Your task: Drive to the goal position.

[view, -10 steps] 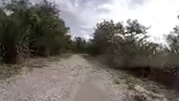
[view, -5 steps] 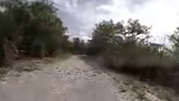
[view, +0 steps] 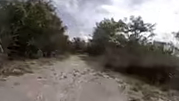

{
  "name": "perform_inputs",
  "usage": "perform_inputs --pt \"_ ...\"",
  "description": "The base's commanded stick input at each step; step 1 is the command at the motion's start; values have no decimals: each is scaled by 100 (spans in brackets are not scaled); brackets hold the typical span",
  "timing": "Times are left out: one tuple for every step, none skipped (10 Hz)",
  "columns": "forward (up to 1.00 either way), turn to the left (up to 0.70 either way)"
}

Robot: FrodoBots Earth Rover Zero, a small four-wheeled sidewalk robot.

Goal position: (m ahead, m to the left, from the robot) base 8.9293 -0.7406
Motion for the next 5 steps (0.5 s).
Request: perform_inputs --pt "70 0" --pt "70 0" --pt "70 0" --pt "70 0" --pt "70 0"
